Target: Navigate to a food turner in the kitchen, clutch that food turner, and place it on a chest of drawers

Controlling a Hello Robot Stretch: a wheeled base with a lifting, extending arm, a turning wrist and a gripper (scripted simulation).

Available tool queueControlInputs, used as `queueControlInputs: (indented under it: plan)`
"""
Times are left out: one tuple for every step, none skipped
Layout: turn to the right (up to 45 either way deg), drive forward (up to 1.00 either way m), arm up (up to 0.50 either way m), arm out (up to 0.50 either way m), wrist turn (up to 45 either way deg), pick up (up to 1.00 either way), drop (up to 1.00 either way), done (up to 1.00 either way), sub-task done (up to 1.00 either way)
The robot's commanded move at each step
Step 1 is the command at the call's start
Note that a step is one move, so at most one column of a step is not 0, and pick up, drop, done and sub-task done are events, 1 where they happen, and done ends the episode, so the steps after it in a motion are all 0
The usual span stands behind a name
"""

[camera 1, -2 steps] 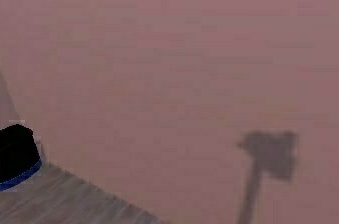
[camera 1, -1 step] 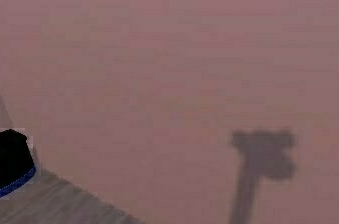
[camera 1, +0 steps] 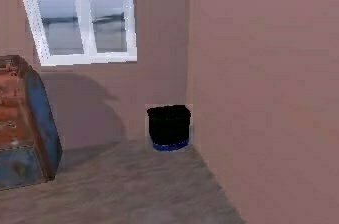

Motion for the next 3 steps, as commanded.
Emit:
queueControlInputs:
  plan:
    - [-39.0, 0.00, 0.00, 0.00, 0.0, 0.00, 0.00, 0.00, 0.00]
    - [0.0, 0.30, 0.00, 0.00, 0.0, 0.00, 0.00, 0.00, 0.00]
    - [-45.0, 0.00, 0.00, 0.00, 0.0, 0.00, 0.00, 0.00, 0.00]
